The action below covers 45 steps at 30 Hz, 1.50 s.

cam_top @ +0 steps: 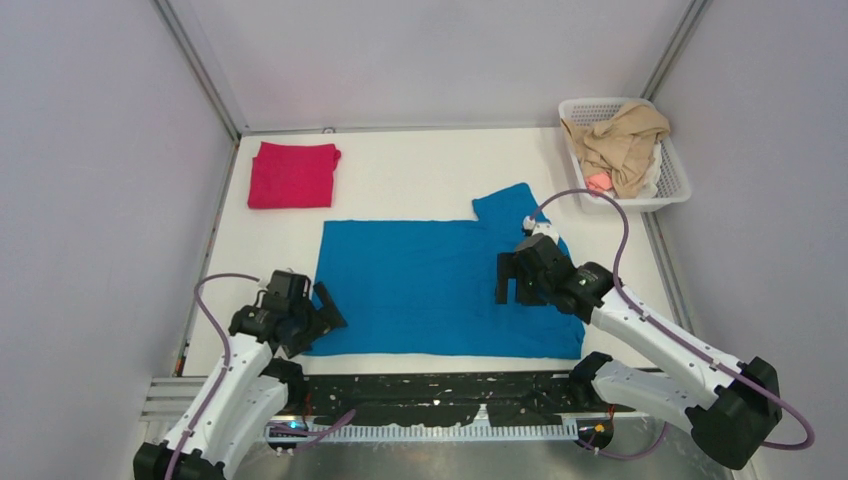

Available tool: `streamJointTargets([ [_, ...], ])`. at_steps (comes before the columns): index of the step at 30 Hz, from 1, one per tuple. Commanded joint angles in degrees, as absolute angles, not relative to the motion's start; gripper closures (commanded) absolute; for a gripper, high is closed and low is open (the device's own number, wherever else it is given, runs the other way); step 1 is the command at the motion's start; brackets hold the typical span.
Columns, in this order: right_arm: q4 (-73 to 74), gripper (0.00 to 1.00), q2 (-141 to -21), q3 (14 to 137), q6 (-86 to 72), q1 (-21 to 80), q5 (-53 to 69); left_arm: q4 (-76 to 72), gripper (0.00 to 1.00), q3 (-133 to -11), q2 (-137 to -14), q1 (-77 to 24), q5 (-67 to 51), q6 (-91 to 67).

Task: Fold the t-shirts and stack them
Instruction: Fold the flattened tshirt in 1/3 of the way

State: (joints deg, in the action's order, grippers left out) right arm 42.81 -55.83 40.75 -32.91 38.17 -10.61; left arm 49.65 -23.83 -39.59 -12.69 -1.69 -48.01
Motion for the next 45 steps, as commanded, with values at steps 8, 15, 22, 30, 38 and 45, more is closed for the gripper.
streamJointTargets([
  [8, 29.72, 0.05, -70.77, 63.17, -27.56, 25.97, -21.98, 44.96, 0.0, -58.54, -66.24, -10.41, 7.96, -39.42],
  [15, 28.04, 0.05, -90.65, 77.84, -21.11, 16.85, -22.68, 50.65, 0.02, -86.19, -98.31, -6.1, 6.07, -33.97],
  [22, 26.55, 0.05, -104.19, 90.31, -19.73, 14.04, -22.65, 60.31, 0.09, -108.67, -118.0, -2.89, 5.85, -38.23],
  [30, 23.3, 0.05, -115.99, 98.8, -21.24, 11.44, -15.81, 57.59, 0.17, -108.25, -124.7, -1.85, 4.1, -44.97],
  [38, 21.75, 0.05, -118.39, 100.26, -20.89, 10.71, -15.21, 59.57, 0.31, -107.35, -124.76, -1.38, 5.18, -48.62],
  [45, 19.7, 0.05, -117.22, 96.94, -23.62, 9.95, -11.53, 54.92, 0.28, -104.29, -123.9, -1.49, 0.84, -56.31],
])
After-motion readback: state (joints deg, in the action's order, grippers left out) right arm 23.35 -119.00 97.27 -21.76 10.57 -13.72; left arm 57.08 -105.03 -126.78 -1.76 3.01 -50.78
